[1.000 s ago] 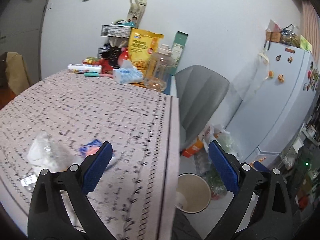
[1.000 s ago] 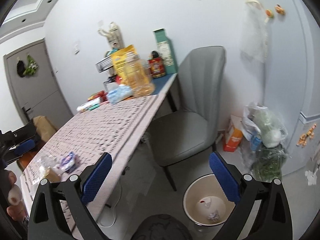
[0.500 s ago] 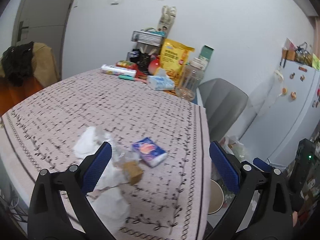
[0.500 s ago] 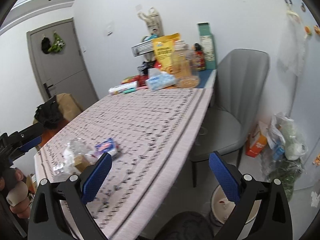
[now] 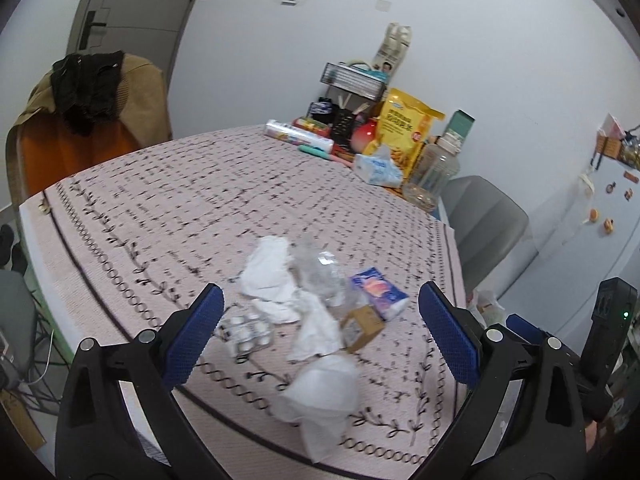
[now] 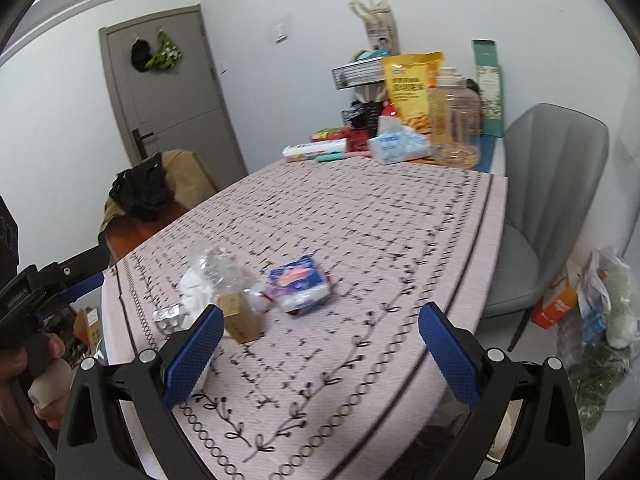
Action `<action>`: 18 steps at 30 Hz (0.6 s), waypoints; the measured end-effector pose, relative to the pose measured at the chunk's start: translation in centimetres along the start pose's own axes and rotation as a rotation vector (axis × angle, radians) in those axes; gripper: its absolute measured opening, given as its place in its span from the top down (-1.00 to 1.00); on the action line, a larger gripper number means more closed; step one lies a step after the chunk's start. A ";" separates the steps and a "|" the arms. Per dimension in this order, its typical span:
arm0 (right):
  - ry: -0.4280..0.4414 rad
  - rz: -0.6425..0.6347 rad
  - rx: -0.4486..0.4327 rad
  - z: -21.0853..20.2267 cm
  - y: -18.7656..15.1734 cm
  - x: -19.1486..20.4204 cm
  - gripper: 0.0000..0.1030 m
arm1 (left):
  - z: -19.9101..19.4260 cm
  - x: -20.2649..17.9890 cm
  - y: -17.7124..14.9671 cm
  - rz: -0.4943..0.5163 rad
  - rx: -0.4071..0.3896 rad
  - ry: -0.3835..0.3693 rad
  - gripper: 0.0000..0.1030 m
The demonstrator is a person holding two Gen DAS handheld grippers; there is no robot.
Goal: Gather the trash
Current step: 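Move the left gripper back over the table toward the blister pack, then grasp the blister pack with the left gripper while the right gripper grasps the cardboard box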
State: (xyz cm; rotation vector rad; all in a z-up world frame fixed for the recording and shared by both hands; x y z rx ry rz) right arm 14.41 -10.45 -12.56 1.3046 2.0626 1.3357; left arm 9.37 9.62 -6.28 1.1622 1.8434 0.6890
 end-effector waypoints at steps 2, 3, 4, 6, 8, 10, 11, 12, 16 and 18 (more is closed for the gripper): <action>0.014 -0.013 0.013 0.6 -0.3 1.0 -0.86 | 0.0 1.1 -0.3 -0.010 0.009 0.005 -0.88; 0.020 -0.018 0.018 0.9 -0.3 1.4 -0.86 | 0.1 1.6 -0.5 -0.014 0.015 0.007 -0.88; 0.028 -0.025 0.025 1.3 -0.4 1.9 -0.86 | 0.1 2.0 -0.7 -0.017 0.021 0.009 -0.88; 0.040 -0.029 0.043 2.1 -0.6 2.6 -0.86 | 0.3 2.8 -1.1 -0.023 0.034 0.012 -0.87; 0.056 -0.032 0.063 2.8 -1.1 3.3 -0.84 | 0.7 3.6 -1.6 -0.030 0.047 0.017 -0.86; 0.071 -0.046 0.079 3.6 -1.3 4.0 -0.75 | 1.0 4.2 -2.1 -0.037 0.060 0.021 -0.80; 0.078 -0.058 0.091 4.1 -1.5 4.5 -0.70 | 1.2 4.3 -2.2 -0.039 0.066 0.022 -0.78; 0.082 -0.063 0.099 4.5 -1.6 4.8 -0.63 | 1.4 4.6 -2.4 -0.043 0.073 0.025 -0.74; 0.094 -0.061 0.152 6.7 -2.2 5.5 -0.42 | 2.2 5.4 -2.9 -0.055 0.095 0.035 -0.65; 0.097 -0.060 0.165 7.4 -2.3 5.6 -0.36 | 2.6 5.6 -3.2 -0.054 0.108 0.041 -0.62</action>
Point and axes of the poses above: each gripper's, at about its wrist camera, not at the fingertips, and z roughly the way its jaws point, x to its left, y to its top, the point moved 8 cm from there along z, roughly the way its jaws point
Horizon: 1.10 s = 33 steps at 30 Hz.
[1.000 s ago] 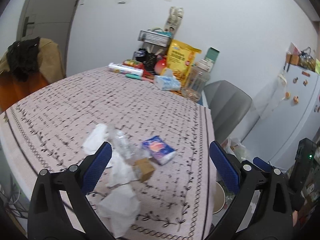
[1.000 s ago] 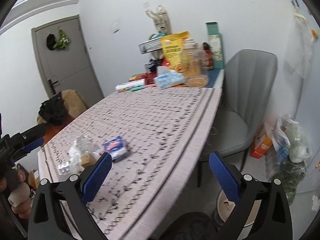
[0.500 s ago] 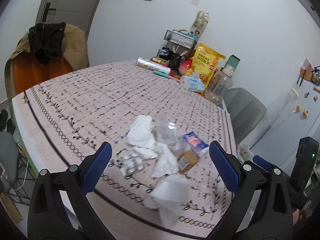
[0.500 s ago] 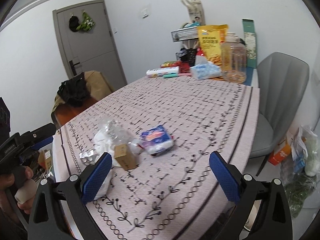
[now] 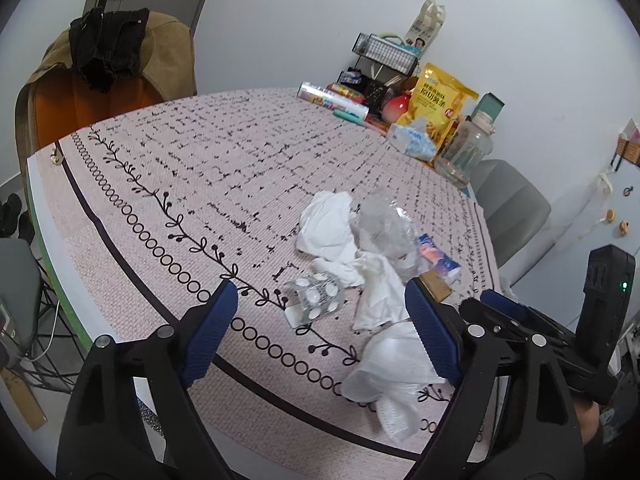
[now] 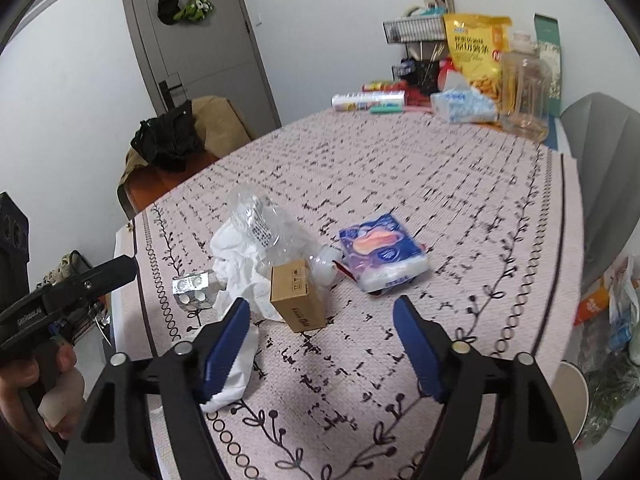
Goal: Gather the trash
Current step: 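Grasp the blister pack with the left gripper while the right gripper grasps the cardboard box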
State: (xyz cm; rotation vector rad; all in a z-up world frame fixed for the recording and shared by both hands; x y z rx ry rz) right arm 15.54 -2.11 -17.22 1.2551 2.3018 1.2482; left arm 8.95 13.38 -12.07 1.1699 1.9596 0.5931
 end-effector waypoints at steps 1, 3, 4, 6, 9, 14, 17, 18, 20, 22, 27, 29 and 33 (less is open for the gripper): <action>0.000 -0.003 0.005 0.4 0.0 0.1 -0.34 | 0.5 0.1 -0.2 0.001 0.012 0.004 -0.60; 0.002 -0.006 0.020 1.2 -0.2 0.1 -0.26 | 1.2 0.2 -0.5 0.001 0.030 0.009 -0.56; 0.007 -0.001 0.033 1.7 -0.3 0.1 -0.23 | 1.6 0.3 -0.6 0.001 0.039 0.013 -0.54; 0.015 0.001 0.042 2.3 -0.4 0.2 -0.15 | 2.3 0.4 -0.8 0.002 0.052 0.017 -0.52; 0.028 -0.004 0.059 3.0 -0.6 0.1 0.04 | 3.5 0.2 -1.0 0.009 0.074 0.025 -0.51; 0.052 -0.018 0.069 3.4 -0.5 0.0 0.08 | 5.0 -0.3 -1.4 0.016 0.098 0.038 -0.47; 0.064 -0.028 0.066 3.5 -0.3 0.3 0.14 | 5.7 -0.3 -1.6 0.018 0.109 0.059 -0.40; 0.070 -0.033 0.064 3.5 -0.3 0.5 0.24 | 5.9 -0.3 -1.7 0.018 0.115 0.064 -0.35; 0.080 -0.041 0.062 3.4 -0.2 0.7 0.43 | 6.1 -0.4 -1.8 0.022 0.121 0.069 -0.24; 0.089 -0.035 0.056 3.1 -0.2 0.7 0.44 | 6.2 -0.4 -1.9 0.032 0.124 0.080 0.03; 0.078 -0.018 0.048 2.1 0.0 -0.2 0.45 | 5.7 -0.1 -1.8 0.017 0.117 0.093 0.37; 0.074 -0.005 0.039 1.5 0.0 -0.7 0.45 | 5.2 -0.3 -1.7 0.022 0.105 0.095 0.38; 0.070 0.008 0.026 0.5 -0.2 -1.4 0.45 | 3.9 -0.6 -1.3 0.036 0.078 0.101 0.42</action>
Point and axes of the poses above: each gripper's, at about its wrist camera, not at the fingertips, and z roughly the way its jaws point, x to its left, y to its top, the point moved 8 cm from there along z, roughly the way its jaws point
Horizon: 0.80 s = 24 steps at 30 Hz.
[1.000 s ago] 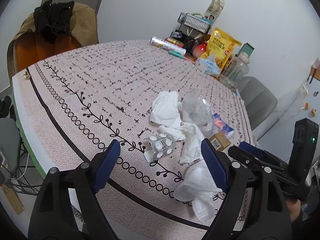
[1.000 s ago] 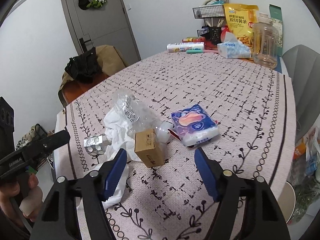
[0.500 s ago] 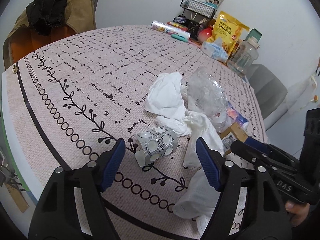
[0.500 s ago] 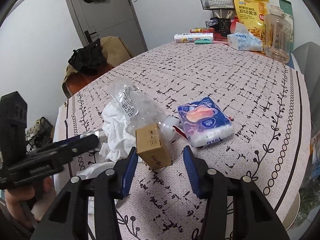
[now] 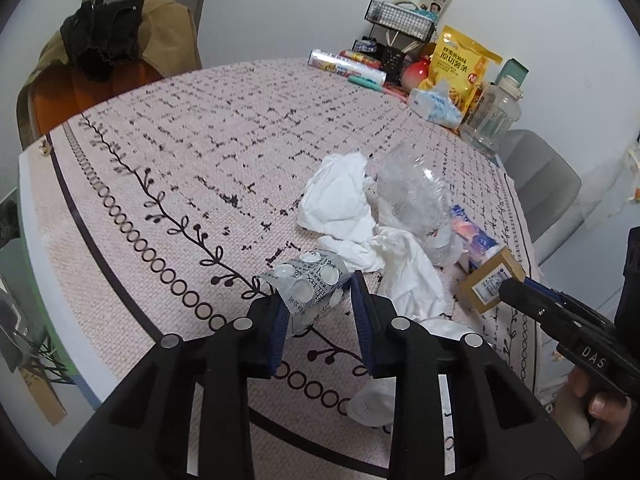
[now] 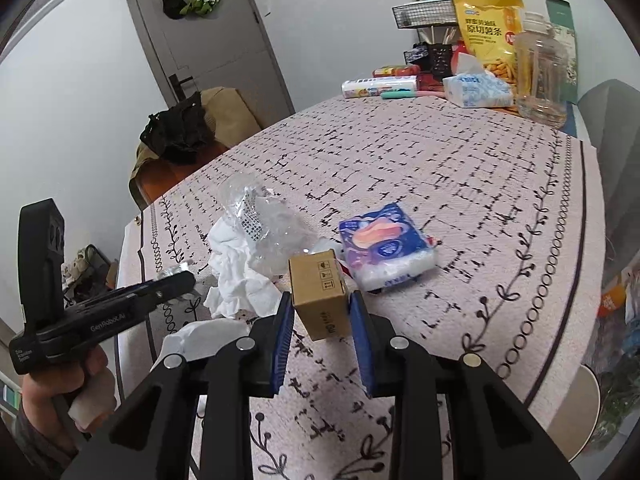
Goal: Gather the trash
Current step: 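Grasp the blister pack with the left gripper while the right gripper grasps the cardboard box, then carry the blister pack and cardboard box with both grippers over the trash bin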
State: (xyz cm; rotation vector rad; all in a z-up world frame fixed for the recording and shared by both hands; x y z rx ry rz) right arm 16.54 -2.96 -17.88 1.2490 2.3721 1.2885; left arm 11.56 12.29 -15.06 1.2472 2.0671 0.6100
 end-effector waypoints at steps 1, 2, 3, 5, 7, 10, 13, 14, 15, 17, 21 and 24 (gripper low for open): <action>-0.001 0.003 -0.003 -0.3 0.0 -0.1 0.45 | -0.4 -0.1 0.1 0.004 -0.009 0.000 0.45; -0.001 0.005 -0.008 -0.7 -0.1 -0.3 0.45 | -1.0 -0.3 0.3 0.008 -0.020 -0.002 0.51; -0.003 0.006 -0.012 -1.0 -0.1 -0.4 0.45 | -1.2 -0.4 0.4 0.010 -0.024 -0.002 0.53; -0.004 0.008 -0.028 -1.8 -0.1 -0.5 0.45 | -2.0 -0.9 0.7 0.017 -0.042 -0.003 0.53; -0.004 0.009 -0.043 -2.5 -0.1 -0.8 0.45 | -2.6 -1.7 1.1 0.036 -0.057 -0.003 0.53; -0.009 0.018 -0.056 -3.4 -0.3 -1.5 0.45 | -3.3 -2.8 1.3 0.053 -0.070 -0.014 0.53; -0.017 0.026 -0.065 -4.2 -0.3 -2.3 0.45 | -4.0 -4.1 1.5 0.065 -0.083 -0.031 0.53; -0.020 0.029 -0.071 -4.6 -0.3 -2.5 0.45 | -4.3 -4.6 1.7 0.075 -0.091 -0.039 0.53; -0.022 0.033 -0.076 -4.9 -0.2 -2.8 0.45 | -4.5 -5.1 1.8 0.084 -0.096 -0.044 0.53; -0.028 0.044 -0.089 -5.5 -0.2 -3.3 0.45 | -5.1 -6.7 2.4 0.115 -0.110 -0.064 0.53; -0.044 0.067 -0.117 -7.0 -0.1 -4.4 0.45 | -5.8 -9.8 3.2 0.161 -0.128 -0.110 0.53; -0.063 0.080 -0.136 -8.1 0.0 -5.4 0.45 | -5.9 -12.4 3.7 0.195 -0.136 -0.143 0.53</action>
Point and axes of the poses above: each gripper's, at about its wrist camera, not at the fingertips, and z roughly the way its jaws point, x to its left, y to its top, the point moved 8 cm from there along z, roughly the way its jaws point
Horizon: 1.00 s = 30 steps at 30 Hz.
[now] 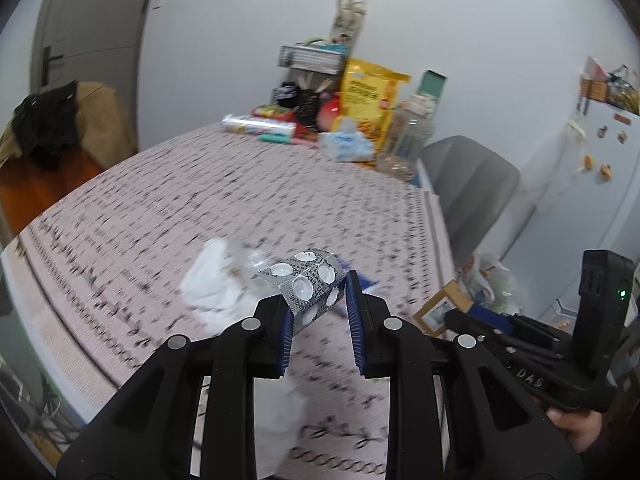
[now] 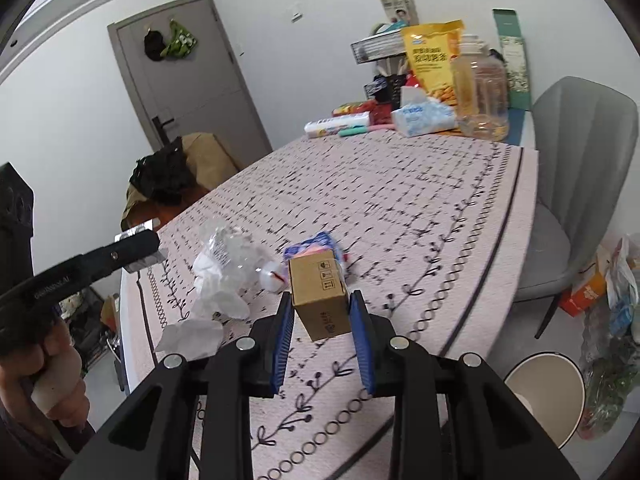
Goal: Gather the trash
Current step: 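Carry the blister pack and cardboard box with both grippers over the trash bin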
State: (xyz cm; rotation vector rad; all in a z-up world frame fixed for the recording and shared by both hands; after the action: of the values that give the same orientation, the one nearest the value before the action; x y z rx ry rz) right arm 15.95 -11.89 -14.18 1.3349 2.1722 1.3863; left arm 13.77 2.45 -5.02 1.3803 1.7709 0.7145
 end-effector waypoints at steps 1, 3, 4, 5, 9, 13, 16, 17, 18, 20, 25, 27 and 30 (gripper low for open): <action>-0.010 0.007 -0.007 -0.4 0.1 -0.6 0.45 | 0.2 -0.8 0.3 0.008 0.000 -0.012 0.53; -0.024 0.020 -0.018 -1.0 0.2 -1.5 0.45 | 0.7 -2.4 0.6 0.027 0.003 -0.039 0.53; -0.031 0.027 -0.025 -1.4 0.3 -2.0 0.45 | 0.9 -3.0 0.7 0.034 0.005 -0.047 0.53; -0.042 0.036 -0.033 -1.9 0.3 -2.8 0.45 | 1.4 -3.9 0.9 0.047 0.010 -0.061 0.53; -0.078 0.074 -0.056 -3.3 0.3 -5.4 0.45 | 2.6 -6.8 1.1 0.081 0.030 -0.106 0.53; -0.115 0.118 -0.077 -4.6 0.1 -8.5 0.45 | 4.4 -10.5 1.0 0.127 0.064 -0.151 0.53; -0.142 0.156 -0.094 -5.6 -0.2 -11.0 0.45 | 5.6 -13.1 0.7 0.155 0.089 -0.177 0.53; -0.155 0.174 -0.100 -6.0 -0.4 -12.3 0.45 | 6.0 -13.9 0.7 0.164 0.096 -0.185 0.53; -0.164 0.187 -0.104 -6.2 -0.6 -13.1 0.45 | 6.4 -14.7 0.6 0.173 0.104 -0.192 0.53; -0.178 0.213 -0.110 -6.6 -0.9 -14.8 0.45 | 7.5 -16.6 0.2 0.193 0.125 -0.212 0.53; -0.222 0.284 -0.122 -7.6 -2.4 -19.4 0.44 | 10.2 -20.7 -1.1 0.236 0.183 -0.244 0.53; -0.239 0.313 -0.122 -7.8 -3.1 -21.1 0.44 | 11.4 -22.2 -1.8 0.249 0.211 -0.257 0.53; -0.262 0.355 -0.118 -7.9 -4.3 -23.7 0.45 | 13.0 -24.2 -2.8 0.270 0.250 -0.273 0.53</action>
State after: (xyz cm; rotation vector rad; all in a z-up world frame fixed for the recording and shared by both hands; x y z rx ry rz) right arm 21.76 -35.95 -19.62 1.8045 1.7189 1.3373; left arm 26.08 -21.94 -8.94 1.8164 1.5109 0.4248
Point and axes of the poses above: each gripper's, at about its wrist camera, not at the fingertips, and z roughly the way its jaws point, x to its left, y to its top, the point moved 8 cm from there along z, roughly the way its jaws point
